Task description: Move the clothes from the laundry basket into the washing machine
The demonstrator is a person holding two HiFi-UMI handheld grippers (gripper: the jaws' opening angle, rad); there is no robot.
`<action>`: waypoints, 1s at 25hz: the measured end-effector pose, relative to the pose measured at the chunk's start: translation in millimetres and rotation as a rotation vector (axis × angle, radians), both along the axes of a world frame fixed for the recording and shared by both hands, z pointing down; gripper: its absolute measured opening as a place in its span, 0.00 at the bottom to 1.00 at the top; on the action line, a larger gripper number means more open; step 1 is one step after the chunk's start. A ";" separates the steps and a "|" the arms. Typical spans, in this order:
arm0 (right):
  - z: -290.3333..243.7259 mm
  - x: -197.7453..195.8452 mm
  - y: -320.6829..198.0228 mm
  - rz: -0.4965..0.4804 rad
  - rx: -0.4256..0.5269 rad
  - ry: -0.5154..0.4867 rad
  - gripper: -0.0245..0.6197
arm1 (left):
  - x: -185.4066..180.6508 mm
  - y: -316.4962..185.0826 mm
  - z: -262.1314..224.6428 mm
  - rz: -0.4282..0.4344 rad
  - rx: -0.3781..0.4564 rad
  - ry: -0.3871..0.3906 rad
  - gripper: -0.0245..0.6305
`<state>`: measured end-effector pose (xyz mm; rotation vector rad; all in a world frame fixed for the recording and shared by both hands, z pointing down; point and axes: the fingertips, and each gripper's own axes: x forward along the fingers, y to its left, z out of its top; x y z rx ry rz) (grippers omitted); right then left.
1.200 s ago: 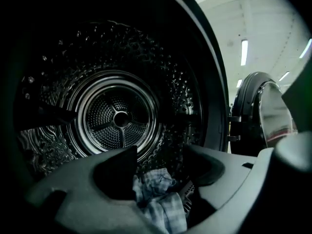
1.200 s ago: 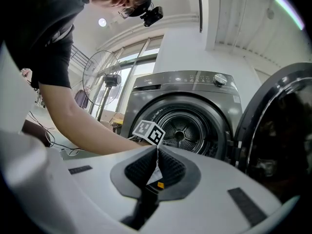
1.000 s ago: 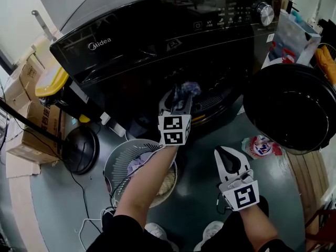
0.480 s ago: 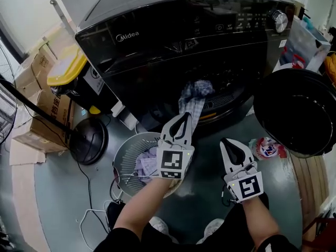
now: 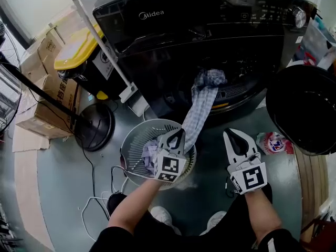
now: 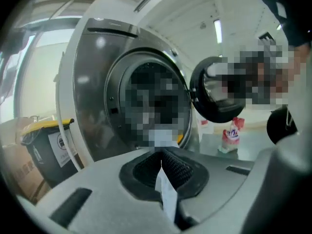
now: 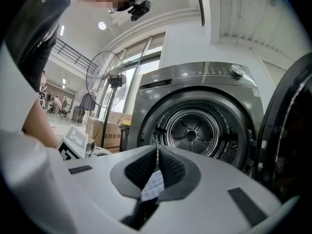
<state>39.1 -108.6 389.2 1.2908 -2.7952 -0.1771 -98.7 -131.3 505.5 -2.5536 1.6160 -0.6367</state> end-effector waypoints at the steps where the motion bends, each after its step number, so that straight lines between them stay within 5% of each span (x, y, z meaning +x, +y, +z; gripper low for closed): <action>1: 1.0 -1.9 0.1 -0.003 -0.002 -0.002 0.06 | -2.1 5.8 12.8 0.015 -0.021 -0.034 0.05; 7: 12.2 -14.1 -0.6 -0.022 -0.035 -0.020 0.06 | -14.4 37.1 105.9 0.139 -0.304 -0.162 0.31; 9: 14.6 -18.4 0.3 -0.025 -0.040 -0.023 0.06 | -23.1 48.7 141.6 0.164 -0.425 -0.202 0.48; 12: 16.2 -20.8 1.9 -0.023 -0.040 -0.022 0.06 | -32.8 63.5 189.3 0.206 -0.584 -0.275 0.54; 18: 21.5 -18.9 6.1 -0.012 -0.044 -0.012 0.06 | -52.5 75.6 264.7 0.270 -0.786 -0.473 0.55; 23: 29.9 -11.9 8.1 0.001 -0.055 -0.005 0.06 | -49.9 67.6 275.2 0.295 -0.771 -0.531 0.55; 25: 31.4 -8.5 7.0 0.007 -0.058 -0.006 0.06 | -46.6 62.5 267.7 0.288 -0.729 -0.528 0.34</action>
